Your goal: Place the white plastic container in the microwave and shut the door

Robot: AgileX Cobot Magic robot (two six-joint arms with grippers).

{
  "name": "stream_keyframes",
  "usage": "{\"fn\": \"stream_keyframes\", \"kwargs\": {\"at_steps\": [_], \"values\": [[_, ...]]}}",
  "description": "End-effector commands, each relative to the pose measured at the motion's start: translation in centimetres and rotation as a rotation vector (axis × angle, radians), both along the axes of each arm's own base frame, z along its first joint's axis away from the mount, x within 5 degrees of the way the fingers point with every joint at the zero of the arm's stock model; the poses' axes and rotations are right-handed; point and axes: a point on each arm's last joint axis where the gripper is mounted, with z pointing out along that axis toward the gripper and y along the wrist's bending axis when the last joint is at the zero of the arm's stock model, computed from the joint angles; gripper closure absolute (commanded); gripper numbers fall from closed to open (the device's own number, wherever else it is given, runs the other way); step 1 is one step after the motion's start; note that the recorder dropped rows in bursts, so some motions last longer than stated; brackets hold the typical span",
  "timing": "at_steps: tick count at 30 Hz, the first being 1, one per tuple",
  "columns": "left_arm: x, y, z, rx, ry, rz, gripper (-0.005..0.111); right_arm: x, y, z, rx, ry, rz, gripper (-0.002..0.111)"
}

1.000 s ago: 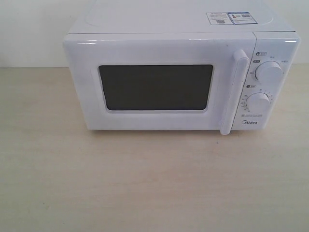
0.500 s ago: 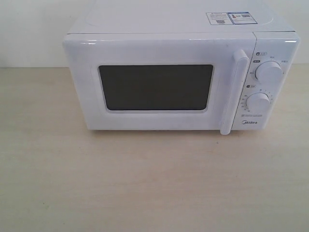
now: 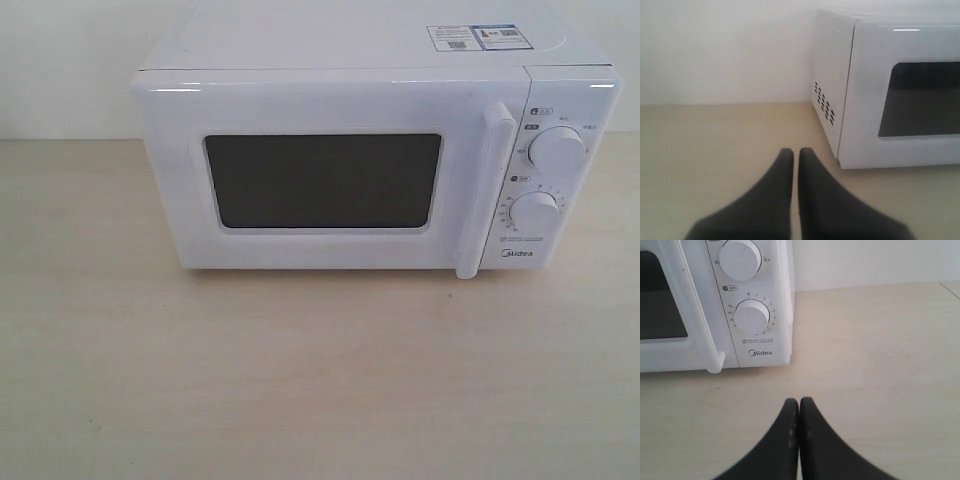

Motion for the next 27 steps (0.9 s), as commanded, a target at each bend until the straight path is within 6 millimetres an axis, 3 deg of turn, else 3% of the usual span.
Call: {"fn": "stream_keyframes", "kwargs": {"at_steps": [1,4,15,27], "values": [[-0.04,-0.01,-0.32,-0.253,0.06,0.029,0.102,-0.01,0.01,-0.1,0.001,-0.004,0.001,0.109],[-0.03,0.06,-0.34,-0.282,0.064,0.04,0.102,-0.01,0.01,-0.1,0.001,-0.004,0.001,0.109],[0.0,0.38,-0.37,0.042,0.026,0.038,0.102,-0.01,0.01,-0.1,0.001,-0.004,0.001,0.109],[-0.13,0.33,-1.09,0.043,0.106,0.032,0.102,-0.01,0.01,-0.1,0.001,-0.004,0.001,0.109]]}}
